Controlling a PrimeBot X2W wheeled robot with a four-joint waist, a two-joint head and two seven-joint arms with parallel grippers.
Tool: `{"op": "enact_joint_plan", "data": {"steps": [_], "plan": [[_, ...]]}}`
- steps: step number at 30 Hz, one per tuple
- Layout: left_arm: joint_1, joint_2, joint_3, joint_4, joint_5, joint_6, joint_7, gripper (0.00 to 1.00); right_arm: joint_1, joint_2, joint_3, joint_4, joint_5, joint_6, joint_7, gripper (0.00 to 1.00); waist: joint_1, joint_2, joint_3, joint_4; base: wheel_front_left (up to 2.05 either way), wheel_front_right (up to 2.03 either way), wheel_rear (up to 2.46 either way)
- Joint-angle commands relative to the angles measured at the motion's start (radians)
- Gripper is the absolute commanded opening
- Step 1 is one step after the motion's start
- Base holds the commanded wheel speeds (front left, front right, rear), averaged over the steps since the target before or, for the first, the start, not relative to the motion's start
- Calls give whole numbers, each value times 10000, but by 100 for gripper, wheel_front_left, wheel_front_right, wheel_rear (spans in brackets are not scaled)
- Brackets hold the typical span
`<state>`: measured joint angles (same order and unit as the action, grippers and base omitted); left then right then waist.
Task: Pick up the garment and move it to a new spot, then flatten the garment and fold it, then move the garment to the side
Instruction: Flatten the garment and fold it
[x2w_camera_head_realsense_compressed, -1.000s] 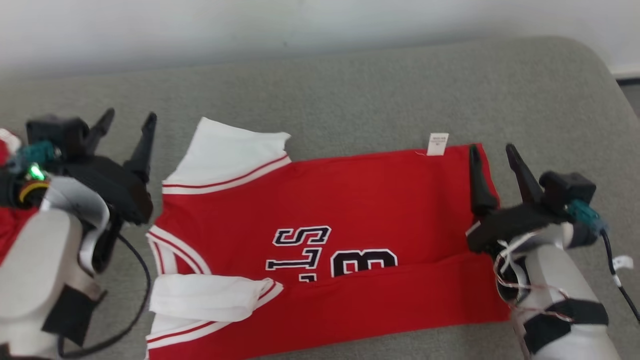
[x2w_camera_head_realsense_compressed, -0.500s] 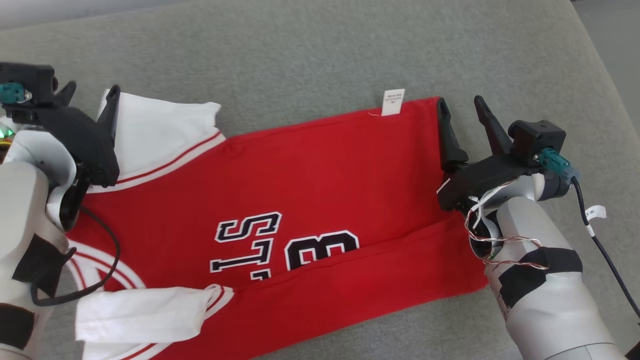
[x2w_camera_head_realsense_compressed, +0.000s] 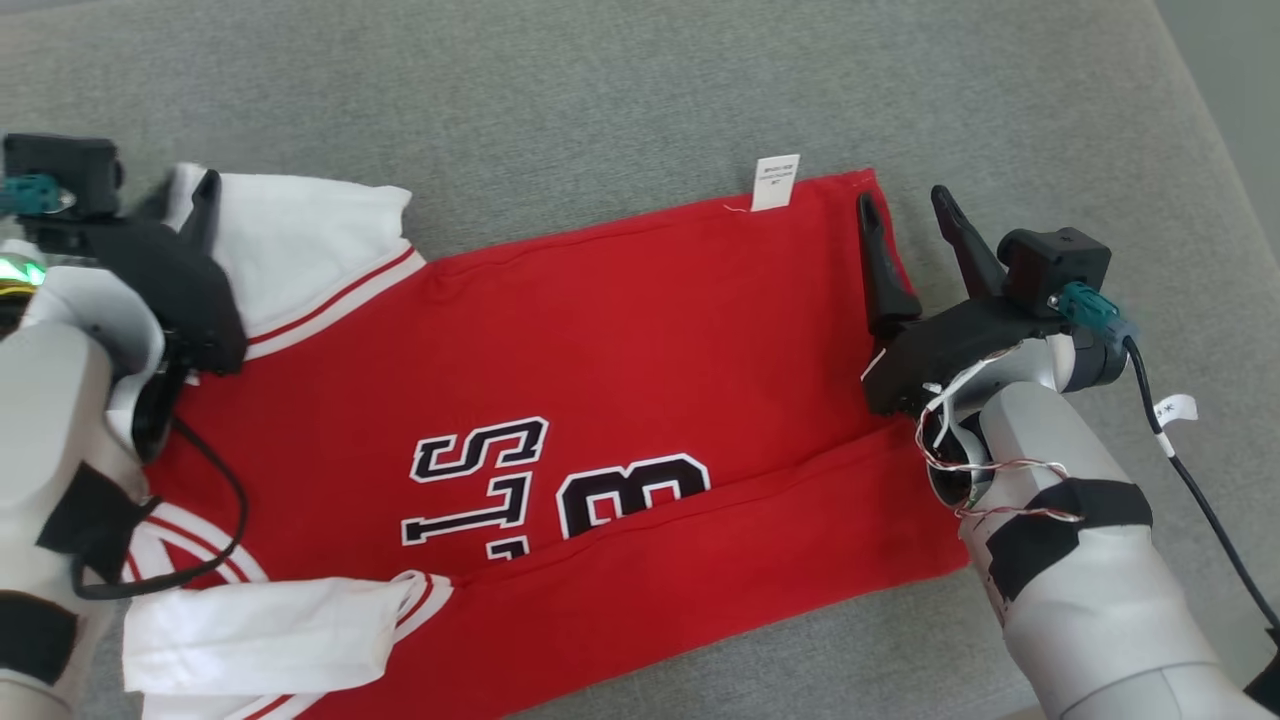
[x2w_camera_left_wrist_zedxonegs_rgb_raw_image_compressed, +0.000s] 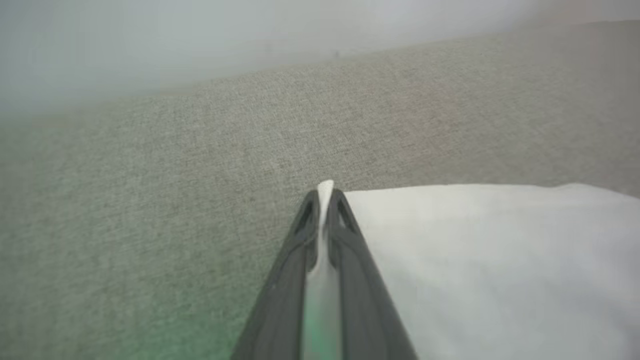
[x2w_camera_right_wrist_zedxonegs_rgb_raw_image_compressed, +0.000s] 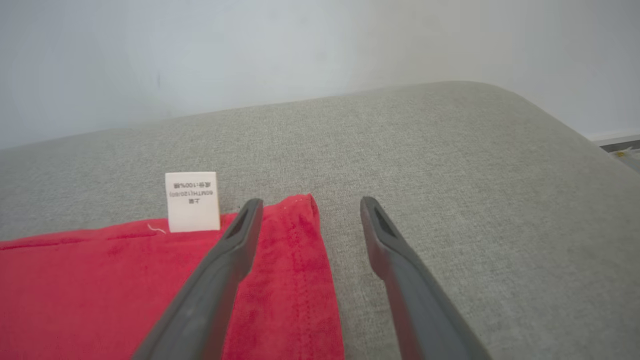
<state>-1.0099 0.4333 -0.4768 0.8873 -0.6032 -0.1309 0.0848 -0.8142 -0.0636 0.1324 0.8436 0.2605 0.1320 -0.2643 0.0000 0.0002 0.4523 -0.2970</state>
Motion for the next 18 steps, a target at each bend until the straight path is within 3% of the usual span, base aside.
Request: {"op": "enact_joint_plan", "data": {"steps": [1, 9, 10, 11, 18], "plan": [[-87, -117, -131, 31, -130, 13, -148, 0, -248, 4, 20, 321, -79, -18, -6, 100, 0, -2, -17, 176, 0, 0, 0], [-498, -291, -793, -301, -622, 12, -704, 0, -1424, -303, -129, 2449, -267, -18, 414, 98, 0, -2, -26, 908, 0, 0, 0], [-563, -341, -986, -398, -770, 12, -797, 0, -1745, -436, -192, 2902, -425, -18, 508, 33, 0, -2, 23, 1063, 0, 0, 0], [-598, -374, -1087, -469, -819, 12, -872, 0, -1837, -446, -245, 3126, -473, -18, 545, 0, 0, -2, 41, 1131, 0, 0, 0], [-812, -381, -1539, -610, -1276, 12, -1418, 0, -2378, -606, -641, 3660, -617, -18, 146, 0, 0, -2, -188, 1387, 0, 0, 0]]}}
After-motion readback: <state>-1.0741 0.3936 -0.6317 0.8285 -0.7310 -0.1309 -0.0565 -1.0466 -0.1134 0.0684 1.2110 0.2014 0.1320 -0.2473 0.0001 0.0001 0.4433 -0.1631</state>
